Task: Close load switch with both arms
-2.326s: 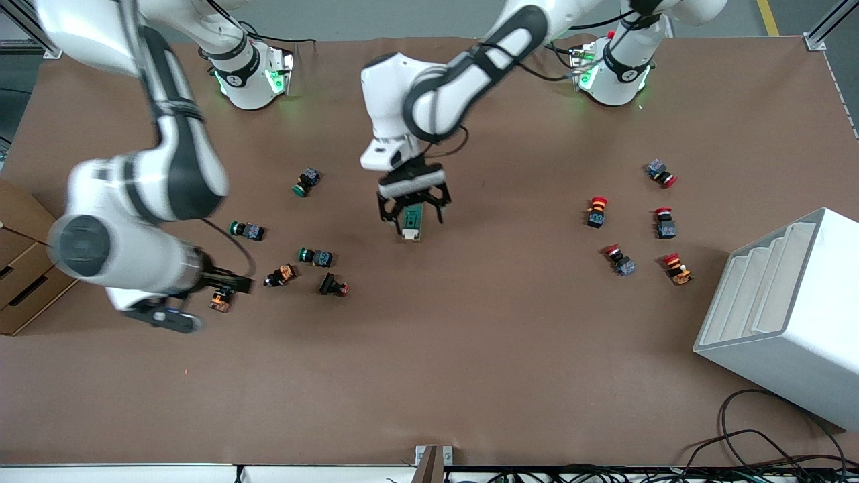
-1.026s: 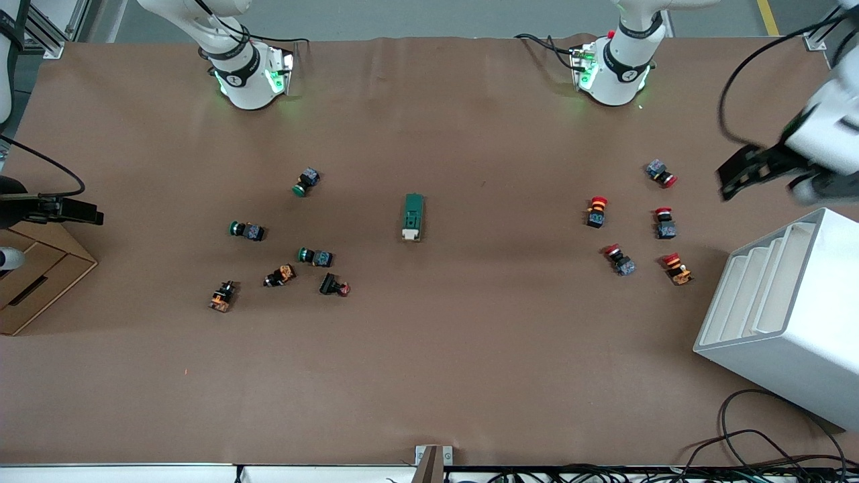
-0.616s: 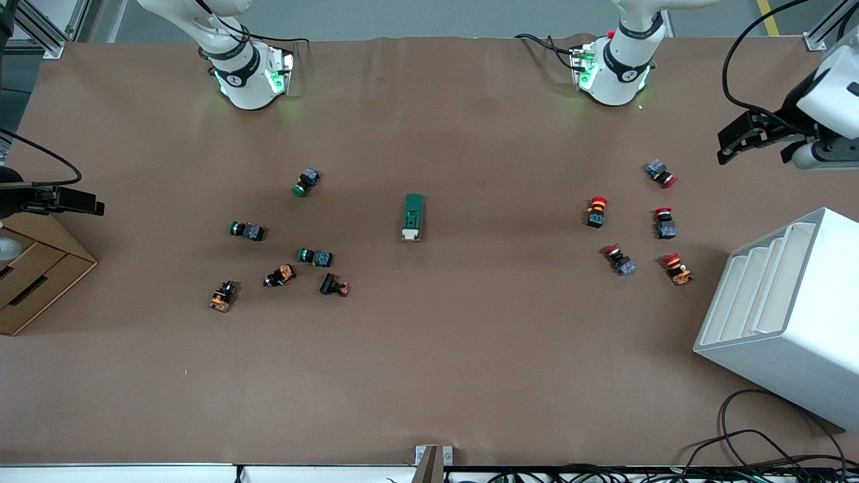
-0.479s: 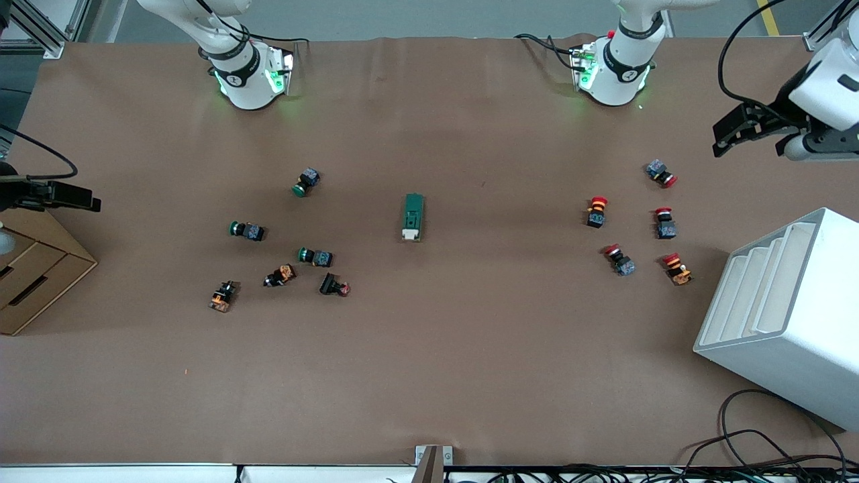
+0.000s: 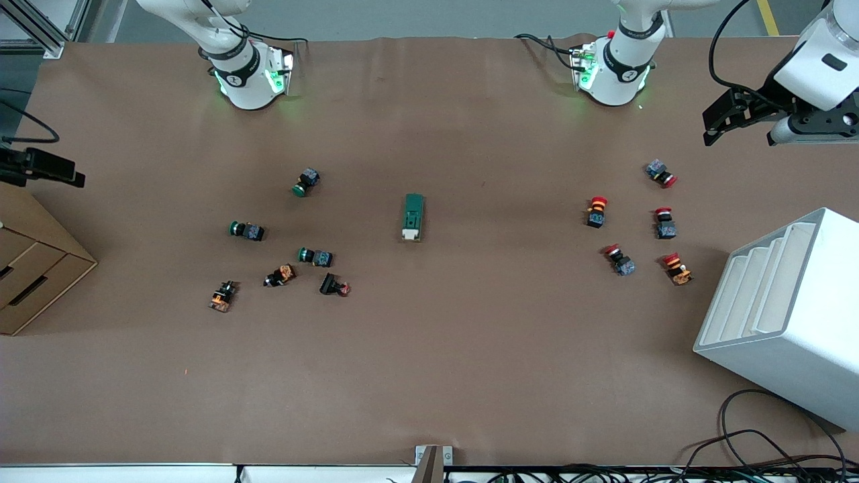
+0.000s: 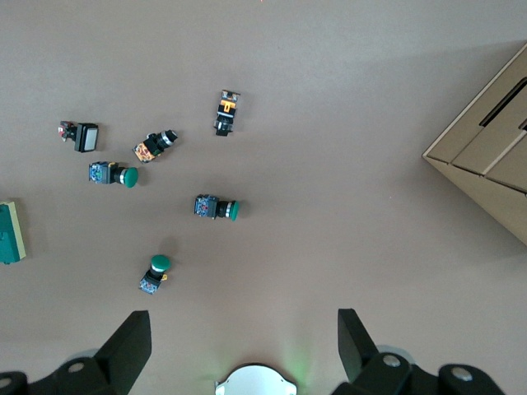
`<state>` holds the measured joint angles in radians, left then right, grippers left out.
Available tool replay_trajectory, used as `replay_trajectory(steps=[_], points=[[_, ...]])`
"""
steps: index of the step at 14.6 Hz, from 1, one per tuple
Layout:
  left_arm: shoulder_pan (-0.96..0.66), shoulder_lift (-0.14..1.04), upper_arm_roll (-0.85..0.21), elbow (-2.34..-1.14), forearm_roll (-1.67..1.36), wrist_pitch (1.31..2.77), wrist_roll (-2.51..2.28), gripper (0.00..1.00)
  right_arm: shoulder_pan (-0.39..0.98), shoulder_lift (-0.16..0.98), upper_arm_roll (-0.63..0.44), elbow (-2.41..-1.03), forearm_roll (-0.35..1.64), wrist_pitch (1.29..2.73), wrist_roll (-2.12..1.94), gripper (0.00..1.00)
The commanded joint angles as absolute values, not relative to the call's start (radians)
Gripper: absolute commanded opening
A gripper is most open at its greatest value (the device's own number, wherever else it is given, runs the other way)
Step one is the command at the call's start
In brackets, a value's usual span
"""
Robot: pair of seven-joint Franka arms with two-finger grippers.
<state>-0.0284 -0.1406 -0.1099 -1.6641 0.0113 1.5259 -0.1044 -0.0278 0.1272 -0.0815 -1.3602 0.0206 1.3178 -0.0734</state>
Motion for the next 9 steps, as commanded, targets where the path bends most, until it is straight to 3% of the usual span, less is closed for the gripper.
replay_trajectory(steps=[1,9], points=[[-0.023,-0.147,-0.109,-1.663,-0.003,1.532,-0.091,1.00,-0.061,0.014,-0.020,-1.471,-0.018,1.348,-0.074,1.00],[-0.020,-0.144,-0.103,-1.663,-0.002,1.529,-0.089,1.00,-0.035,-0.037,-0.029,-1.477,-0.005,1.310,-0.071,1.00]])
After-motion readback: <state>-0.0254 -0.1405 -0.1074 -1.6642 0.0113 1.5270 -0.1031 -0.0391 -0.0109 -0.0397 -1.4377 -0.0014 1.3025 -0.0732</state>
